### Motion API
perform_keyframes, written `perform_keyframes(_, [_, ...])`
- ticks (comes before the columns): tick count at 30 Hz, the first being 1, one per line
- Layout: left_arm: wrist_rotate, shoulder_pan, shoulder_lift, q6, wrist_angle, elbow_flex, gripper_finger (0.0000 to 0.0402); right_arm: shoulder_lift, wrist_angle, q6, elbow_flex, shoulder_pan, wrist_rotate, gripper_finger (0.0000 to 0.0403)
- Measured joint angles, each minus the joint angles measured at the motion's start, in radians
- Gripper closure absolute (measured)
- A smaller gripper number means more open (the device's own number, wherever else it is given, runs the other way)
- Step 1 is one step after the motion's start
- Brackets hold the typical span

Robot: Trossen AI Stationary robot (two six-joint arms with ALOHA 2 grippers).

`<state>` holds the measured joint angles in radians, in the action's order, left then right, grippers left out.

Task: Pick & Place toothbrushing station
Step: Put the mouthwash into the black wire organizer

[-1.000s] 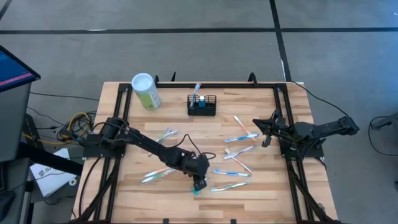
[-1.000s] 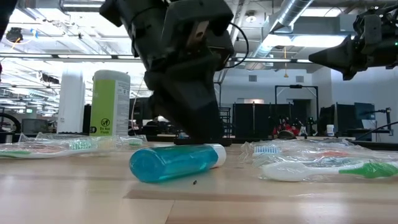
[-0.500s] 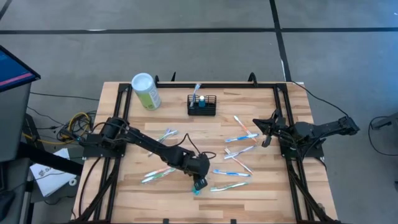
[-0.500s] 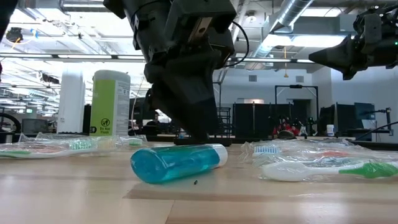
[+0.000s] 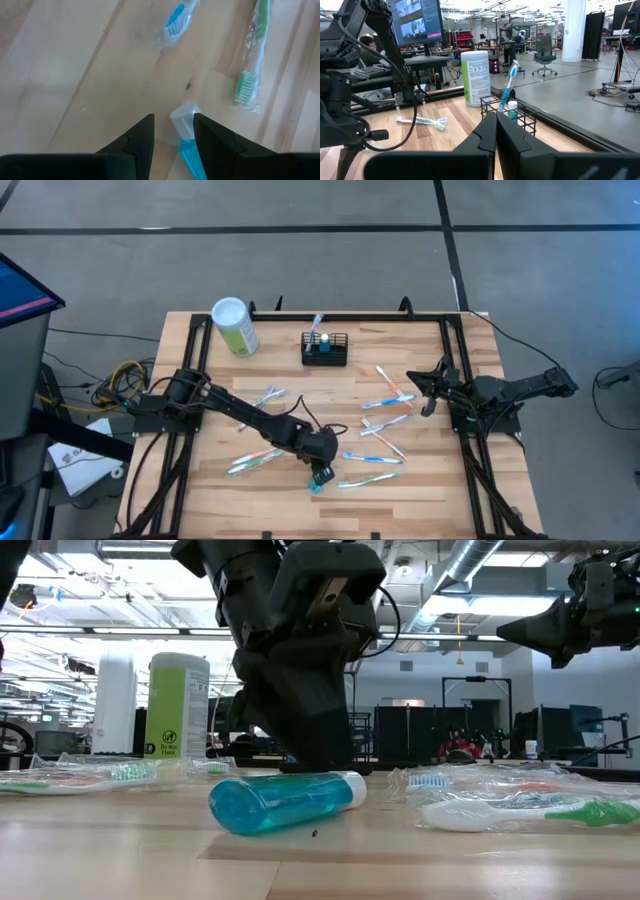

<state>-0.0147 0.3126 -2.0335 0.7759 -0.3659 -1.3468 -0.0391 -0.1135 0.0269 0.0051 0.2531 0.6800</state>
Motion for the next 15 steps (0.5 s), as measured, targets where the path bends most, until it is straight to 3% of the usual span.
perform_keyframes(15, [0.05, 0.001, 0.0, 0.0, 0.038, 0.0, 0.027, 0.0, 0.0, 0.0, 0.0, 0.0, 0.0, 0.0401])
